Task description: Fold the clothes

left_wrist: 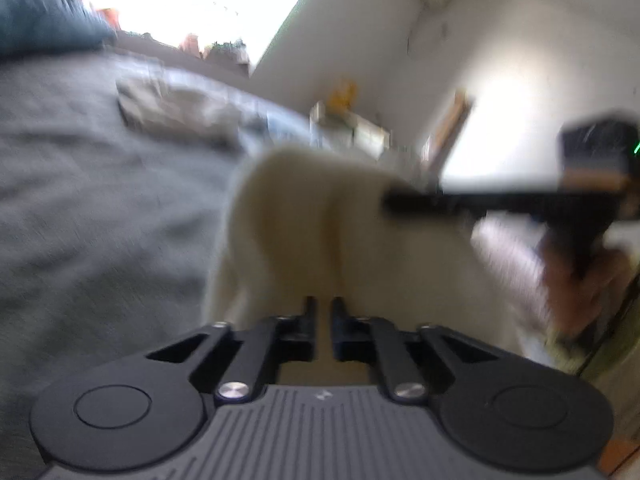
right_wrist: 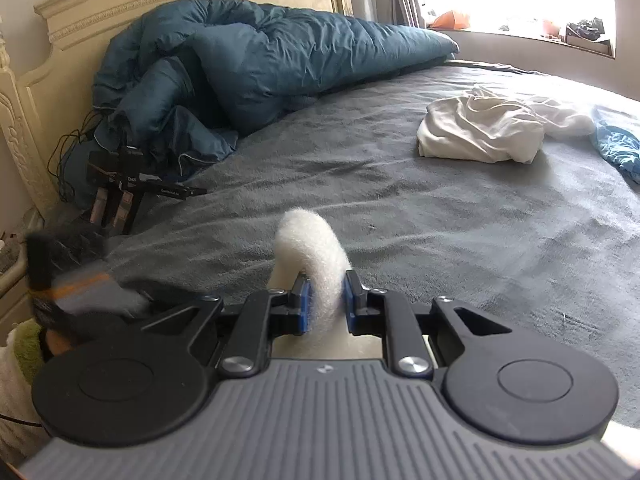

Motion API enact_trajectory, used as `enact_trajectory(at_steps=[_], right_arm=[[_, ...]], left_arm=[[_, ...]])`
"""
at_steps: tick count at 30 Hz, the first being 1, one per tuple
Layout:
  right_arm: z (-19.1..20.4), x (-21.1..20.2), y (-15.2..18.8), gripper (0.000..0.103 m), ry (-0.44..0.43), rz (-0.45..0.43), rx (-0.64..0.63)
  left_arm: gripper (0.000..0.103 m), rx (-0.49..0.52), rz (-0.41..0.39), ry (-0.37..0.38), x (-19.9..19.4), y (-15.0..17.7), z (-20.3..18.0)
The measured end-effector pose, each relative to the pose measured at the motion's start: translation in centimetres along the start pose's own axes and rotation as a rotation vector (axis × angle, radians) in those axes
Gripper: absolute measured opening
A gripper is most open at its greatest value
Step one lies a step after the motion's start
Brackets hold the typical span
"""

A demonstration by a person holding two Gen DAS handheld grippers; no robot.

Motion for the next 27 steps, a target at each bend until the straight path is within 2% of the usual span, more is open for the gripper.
enact_trajectory(at_steps=[1,3,5,8,11,14,16,22,24,26,27], right_arm=[[0.1,-0.1,0.0,0.015,-0.005,-0.002,-0.008],[0.5,-0.3,0.1,0.015,-0.011,0.0,-0.03],[0.9,-0.3,0.2,0.015,-0.017,0.006,-0.047],[1.2,-0.1,0.3,0.015,-0.012,0.009,-0.058],[0.9,0.3,0.4,0.015,-0.021,0.012,-0.039],[0.7,0.3,0.4,0.015,-0.032,0.007,-0.027],[0.8,0.0,0.5,0.015,-0.039,0.003,-0.029],[1.1,0.7,1.0,0.012,-0.033,0.036,-0.026],[1.4,0.8,1.1,0.012,-0.037,0.04,-0.028],[1.7,1.1,1.0,0.012,-0.037,0.046,-0.035],[1.8,1.4,1.0,0.012,-0.04,0.052,-0.035]], left_arm=[[0.004,-0.007,0.026,0.006,1.1,-0.1,0.2],[0.002,-0.056,0.025,0.015,2.8,-1.0,1.1],[0.002,-0.156,-0.015,0.02,3.7,-2.2,2.6],[0.002,-0.325,-0.058,0.069,4.9,-3.1,4.8],[0.001,-0.434,-0.051,0.114,4.8,-2.7,6.1],[0.001,-0.43,-0.097,0.151,3.1,-2.9,6.4],[0.001,-0.46,-0.154,0.146,2.5,-3.3,7.2],[0.001,-0.71,-0.181,0.216,5.3,-2.9,10.7],[0.001,-0.741,-0.199,0.25,4.8,-2.5,11.0],[0.004,-0.748,-0.227,0.236,3.5,-2.3,11.3],[0.008,-0.741,-0.239,0.22,2.6,-2.2,11.5]])
Point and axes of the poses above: each gripper's, at about its wrist camera, not at the fingertips, and x roughly the way its jaws point, z to its left, y to its underside, the point moved 2 cm from there along x, roughly the way its jaws point, and after that the axes turned 4 degrees about z, right-handed, at the moved point
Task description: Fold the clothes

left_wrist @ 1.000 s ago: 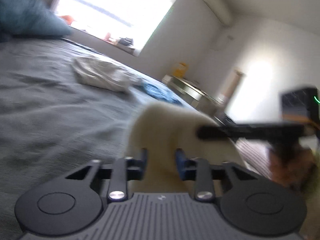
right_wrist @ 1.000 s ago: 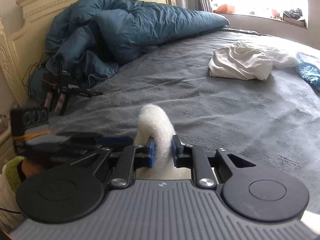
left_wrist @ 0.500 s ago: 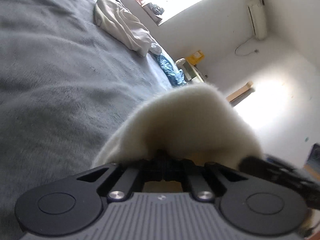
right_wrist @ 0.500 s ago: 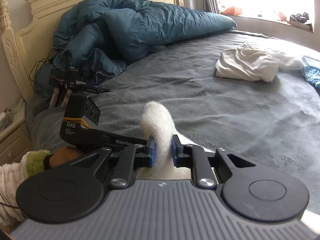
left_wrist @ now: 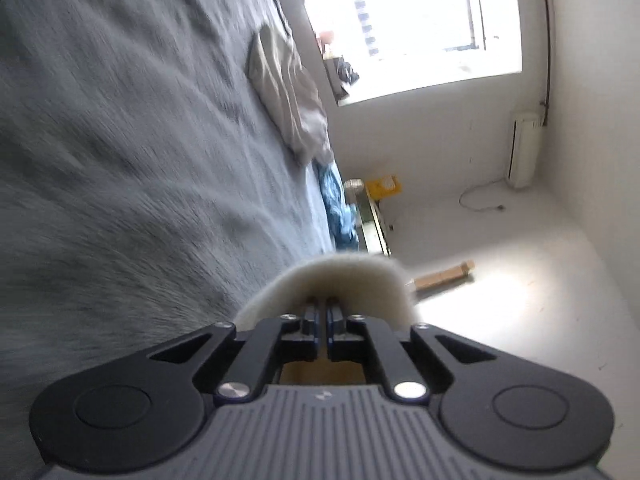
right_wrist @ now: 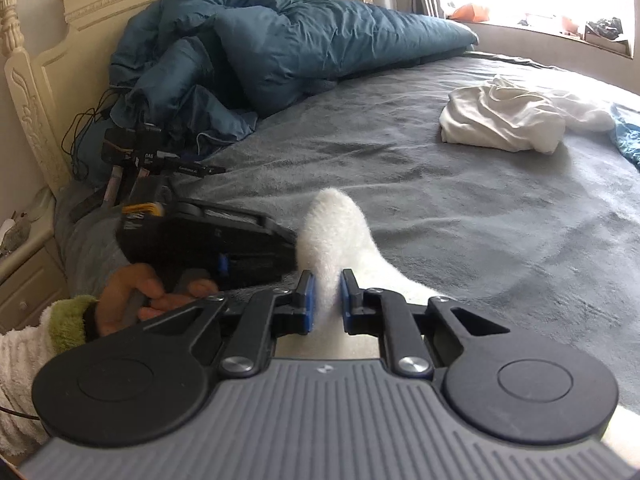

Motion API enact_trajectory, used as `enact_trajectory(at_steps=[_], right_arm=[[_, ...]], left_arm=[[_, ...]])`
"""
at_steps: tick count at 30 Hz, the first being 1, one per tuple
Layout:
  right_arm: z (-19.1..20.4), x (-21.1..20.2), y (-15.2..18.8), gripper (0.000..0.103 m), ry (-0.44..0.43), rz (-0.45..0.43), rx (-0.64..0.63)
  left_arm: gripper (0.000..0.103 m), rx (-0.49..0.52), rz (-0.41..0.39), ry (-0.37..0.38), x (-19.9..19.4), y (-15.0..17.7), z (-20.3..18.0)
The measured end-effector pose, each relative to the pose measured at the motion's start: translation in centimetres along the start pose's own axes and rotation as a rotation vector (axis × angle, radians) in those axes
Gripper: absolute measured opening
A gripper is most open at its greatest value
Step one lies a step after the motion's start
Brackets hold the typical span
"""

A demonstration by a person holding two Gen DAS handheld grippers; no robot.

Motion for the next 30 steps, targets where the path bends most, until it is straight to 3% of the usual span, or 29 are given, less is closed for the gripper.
enact_trajectory(at_steps=[2,6,10,12,17,22,26,30], right_arm=[[0.2,0.7,0.0,0.012,-0.001,0.011,-0.002],[0.5,3.5,0.7,0.016,-0.027,0.058,0.033],[1.2,6.2,1.7,0.029,-0.002,0.097,0.043],[1.6,4.9,1.7,0.03,0.008,0.062,0.05],[3.1,-2.4,3.9,0.048,-0.024,-0.031,0.057],[6.4,-5.5,9.7,0.057,0.017,0.042,-0.028],[8.5,-4.3,12.7,0.057,0.079,0.086,-0.078],[9.4,-2.4,13.8,0.056,0.126,0.08,-0.115]], left_arm=[[0.017,0.013,-0.026,-0.014,-2.4,0.2,-0.1],[0.021,0.064,-0.04,-0.076,-6.8,1.7,-0.7],[0.027,0.139,-0.007,-0.151,-9.7,4.5,-1.8],[0.034,0.194,0.02,-0.198,-10.7,6.3,-2.6],[0.039,0.292,0.095,-0.235,-12.7,11.5,-3.7],[0.038,0.342,0.113,-0.307,-12.7,15.4,-3.5],[0.032,0.379,0.074,-0.359,-12.6,16.8,-3.5],[0.022,0.353,0.052,-0.372,-13.0,17.5,-3.0]])
Point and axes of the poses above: each gripper's, at about its wrist camera, not at the fingertips, and x roughly the way its jaws point, z to its left, y to its underside, the point moved 2 cm from there along x, roughly the way its jaws point, and after that the axes turned 4 degrees about z, right-handed, at the moved point
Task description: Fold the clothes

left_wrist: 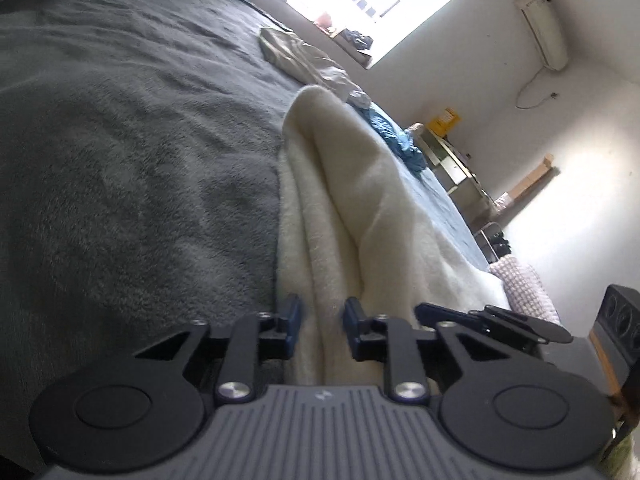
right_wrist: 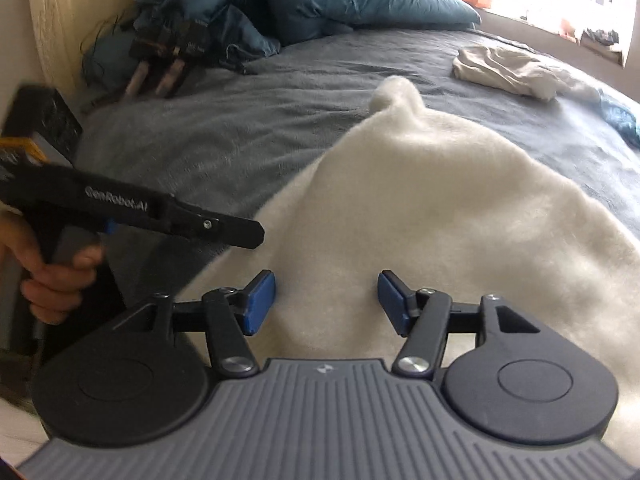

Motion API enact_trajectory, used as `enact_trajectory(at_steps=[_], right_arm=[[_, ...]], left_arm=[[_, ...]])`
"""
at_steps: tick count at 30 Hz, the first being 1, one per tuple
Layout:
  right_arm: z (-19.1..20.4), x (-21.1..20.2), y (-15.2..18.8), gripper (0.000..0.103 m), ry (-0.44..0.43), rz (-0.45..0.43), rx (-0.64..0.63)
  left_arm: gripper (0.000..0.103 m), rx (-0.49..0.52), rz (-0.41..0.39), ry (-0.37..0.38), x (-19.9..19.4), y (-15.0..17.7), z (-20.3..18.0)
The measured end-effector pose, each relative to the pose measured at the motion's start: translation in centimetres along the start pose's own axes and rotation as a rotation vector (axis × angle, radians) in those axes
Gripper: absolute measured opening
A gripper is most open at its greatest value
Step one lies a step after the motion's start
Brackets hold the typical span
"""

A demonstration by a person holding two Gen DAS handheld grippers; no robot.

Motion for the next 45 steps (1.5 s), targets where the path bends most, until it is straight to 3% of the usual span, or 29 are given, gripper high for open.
enact_trajectory(at_steps=[1,3,5,9,12,15,18,22,25,27,29,32,36,39,43,45], right_arm=[[0.2,0.4,0.2,0.052,0.011,-0.005,-0.011],[0.4,0.3,0.1,0.023,0.022,-0.018,-0.02],[0.3,-0.2,-0.2,0.013,0.011,-0.016,-0.007],[0.7,-1.5,-0.4,0.012,-0.001,-0.018,-0.05],[1.2,-0.1,0.5,0.016,-0.01,0.028,-0.055],[2.1,-0.4,0.8,0.024,0.015,-0.015,-0.112],[1.0,-3.0,0.2,0.023,-0.027,-0.104,-0.084],[-2.7,-4.1,-0.3,0.024,-0.018,-0.222,0.077],[-3.1,-2.0,0.8,0.024,0.026,-0.169,0.079],[-2.0,-0.4,2.0,0.024,0.014,-0.117,0.03],[-1.3,-0.1,3.1,0.024,0.045,-0.133,0.0],[-1.6,-1.0,3.3,0.022,0.052,-0.157,-0.022],[-4.5,-4.0,1.5,0.023,0.106,-0.262,-0.006],[-7.3,-3.4,0.6,0.024,0.136,-0.304,0.063],[-10.6,1.8,2.4,0.024,0.106,-0.141,0.204],[-11.0,1.7,3.4,0.024,0.076,-0.179,0.248]], left_arm=[[0.021,-0.011,-0.002,0.002,-0.2,0.3,0.0],[0.019,-0.025,-0.005,0.003,-0.4,0.7,0.0],[0.019,-0.013,-0.011,-0.008,-0.4,0.8,-0.4],[0.019,0.02,-0.015,-0.016,0.0,0.9,-0.8],[0.02,0.052,-0.007,-0.023,0.0,0.9,-0.9],[0.023,0.098,-0.005,-0.051,-1.2,0.5,-1.7],[0.025,0.166,-0.037,-0.093,-2.8,-0.1,-2.8],[0.025,0.244,-0.095,-0.079,-3.0,-2.3,-5.4],[0.025,0.322,-0.141,-0.039,-1.8,-3.6,-8.2],[0.026,0.356,-0.128,-0.025,0.3,-3.8,-9.4],[0.026,0.375,-0.101,-0.034,2.5,-3.7,-10.0],[0.019,0.351,-0.07,-0.143,4.5,-2.8,-8.6],[0.016,0.268,-0.086,-0.084,3.5,-2.4,-6.5],[0.017,0.258,-0.094,-0.089,2.9,-2.8,-7.1],[0.027,0.345,-0.146,-0.1,2.3,-4.8,-9.4],[0.028,0.387,-0.164,-0.131,2.9,-6.2,-10.3]])
Point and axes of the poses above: each gripper's, at about its wrist camera, not at the fingertips, and x roughly the way its jaws point, z to its left, y to its underside, the point moved 2 cm from there along x, roughly the way its jaws point, and after that the axes turned 4 degrees about z, right-handed, at the moved point
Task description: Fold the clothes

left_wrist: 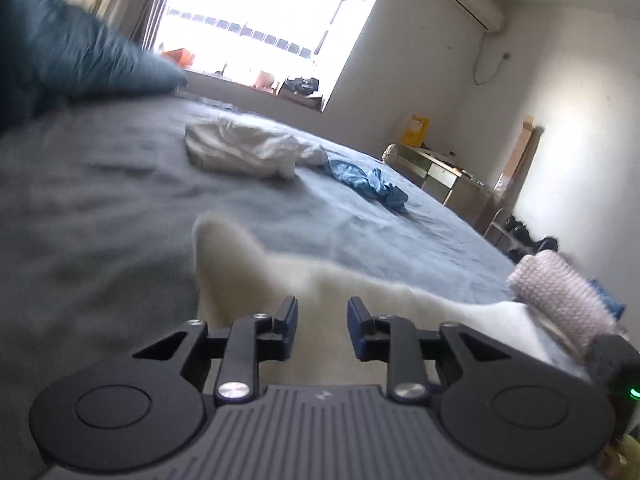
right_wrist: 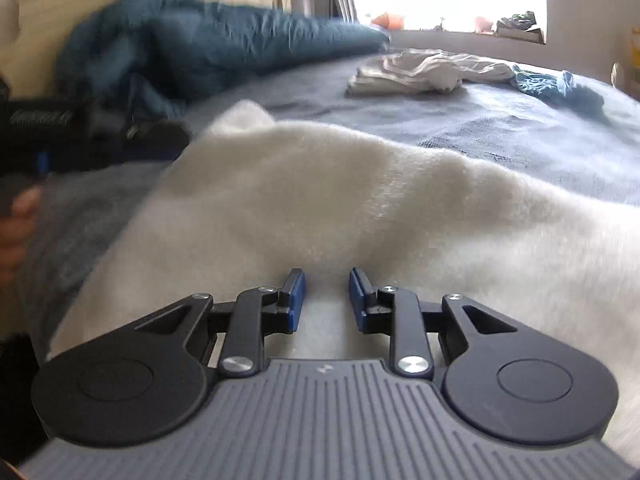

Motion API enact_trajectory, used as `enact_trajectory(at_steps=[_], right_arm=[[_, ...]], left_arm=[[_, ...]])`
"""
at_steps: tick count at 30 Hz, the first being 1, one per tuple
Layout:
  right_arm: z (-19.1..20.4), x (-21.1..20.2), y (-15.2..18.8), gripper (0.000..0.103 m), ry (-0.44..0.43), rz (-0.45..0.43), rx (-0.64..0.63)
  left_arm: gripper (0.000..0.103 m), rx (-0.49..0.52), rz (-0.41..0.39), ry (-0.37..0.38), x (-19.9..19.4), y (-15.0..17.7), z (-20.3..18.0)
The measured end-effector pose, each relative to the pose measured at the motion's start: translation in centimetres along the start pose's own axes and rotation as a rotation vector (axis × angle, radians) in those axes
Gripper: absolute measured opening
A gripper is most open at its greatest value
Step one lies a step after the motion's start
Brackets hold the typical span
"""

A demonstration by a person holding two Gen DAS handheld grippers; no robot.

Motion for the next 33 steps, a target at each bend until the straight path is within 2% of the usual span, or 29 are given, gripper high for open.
enact_trajectory(at_steps=[3,5,7,9,11,13,16,19,20,21,22,24,25,27,29,30,33], right_arm=[[-0.5,-0.2,0.1,0.024,-0.028,-0.011,0.034],[-0.6,-0.3,0.3,0.024,-0.041,-0.016,0.046],[-0.7,-0.5,0.6,0.024,-0.053,-0.018,0.059],[-0.8,-0.3,0.6,0.024,-0.064,-0.023,0.067],[-1.1,-0.1,0.7,0.024,-0.072,-0.026,0.073],[-1.3,-0.1,0.8,0.024,-0.077,-0.028,0.078],[-1.6,0.2,0.8,0.024,-0.081,-0.034,0.082],[-1.7,0.2,0.8,0.024,-0.084,-0.036,0.087],[-1.7,0.2,0.8,0.024,-0.084,-0.037,0.088],[-1.7,0.2,0.8,0.024,-0.085,-0.037,0.089],[-1.7,0.2,0.8,0.024,-0.085,-0.038,0.089],[-1.9,0.3,0.8,0.024,-0.087,-0.037,0.09],[-1.9,0.3,0.8,0.024,-0.089,-0.037,0.091],[-1.9,0.4,0.8,0.024,-0.092,-0.038,0.092],[-2.0,0.4,0.8,0.025,-0.098,-0.037,0.098],[-2.0,0.5,0.8,0.025,-0.099,-0.038,0.1],[-2.0,0.4,0.9,0.025,-0.099,-0.041,0.101]], left_arm=[[0.029,-0.005,0.06,-0.114,2.9,-0.6,1.2],[0.033,-0.075,0.137,-0.156,4.7,0.4,3.1],[0.033,-0.139,0.097,-0.11,4.2,1.2,4.1],[0.034,-0.139,0.091,-0.121,3.4,0.9,3.7],[0.033,-0.102,0.061,-0.142,2.4,-0.1,2.7],[0.031,-0.038,-0.008,-0.175,1.4,-1.4,1.3],[0.032,-0.005,-0.062,-0.124,1.9,-3.6,0.2],[0.032,-0.033,-0.024,-0.109,5.2,-4.4,1.2],[0.031,-0.065,0.01,-0.135,6.4,-4.0,2.1],[0.019,-0.118,0.04,-0.139,7.3,-3.2,3.5],[0.016,-0.172,0.066,-0.139,8.2,-2.5,4.8],[0.016,-0.28,0.029,-0.054,7.6,-1.6,6.5],[0.016,-0.29,0.019,-0.048,7.0,-1.8,6.6],[0.015,-0.286,-0.005,-0.053,5.9,-2.4,6.4],[0.022,-0.244,-0.037,-0.062,5.3,-3.5,5.5],[0.023,-0.224,-0.051,-0.064,5.1,-4.1,5.1],[0.023,-0.214,-0.026,-0.034,6.8,-5.2,4.6]])
Point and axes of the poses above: each gripper's, at about its wrist camera, not at the fingertips, and x roughly the way its jaws point, z to its left, y to its underside, the point moved 2 cm from there along x, roughly the way its jaws point, and after that the axes turned 4 degrees about z, right-handed, at the moved point
